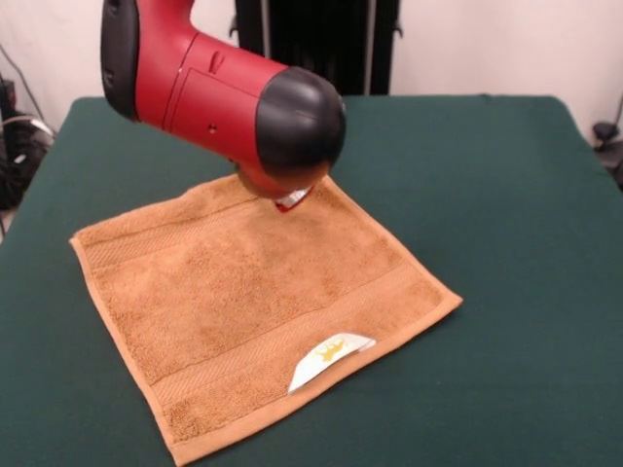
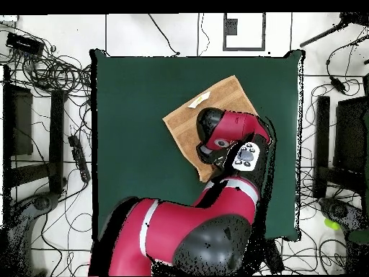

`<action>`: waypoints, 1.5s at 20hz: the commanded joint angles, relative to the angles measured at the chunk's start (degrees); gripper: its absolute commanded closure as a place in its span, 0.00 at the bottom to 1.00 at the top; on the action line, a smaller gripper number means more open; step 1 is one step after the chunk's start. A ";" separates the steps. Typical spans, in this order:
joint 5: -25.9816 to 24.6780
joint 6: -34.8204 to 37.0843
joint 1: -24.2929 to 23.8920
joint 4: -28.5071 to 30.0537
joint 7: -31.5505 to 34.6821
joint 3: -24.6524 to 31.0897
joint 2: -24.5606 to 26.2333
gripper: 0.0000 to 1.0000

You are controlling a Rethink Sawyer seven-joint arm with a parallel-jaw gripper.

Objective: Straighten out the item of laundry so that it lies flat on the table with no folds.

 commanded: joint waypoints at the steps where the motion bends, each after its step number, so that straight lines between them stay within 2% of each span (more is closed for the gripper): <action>1: -6.54 -16.96 -2.00 8.41 -10.95 7.40 -7.18 0.00; 6: -7.67 -12.60 -3.01 5.31 -10.31 8.18 -7.96 0.00; 12: -7.63 -2.66 -2.07 4.87 -9.30 8.07 -15.01 0.00; 19: -7.12 6.96 -1.95 5.59 -11.37 9.35 -22.15 0.00; 24: -3.27 1.43 -4.64 9.13 -8.83 13.74 -22.92 0.00; 30: 0.48 -1.30 -7.11 12.22 -6.87 18.77 -22.20 0.00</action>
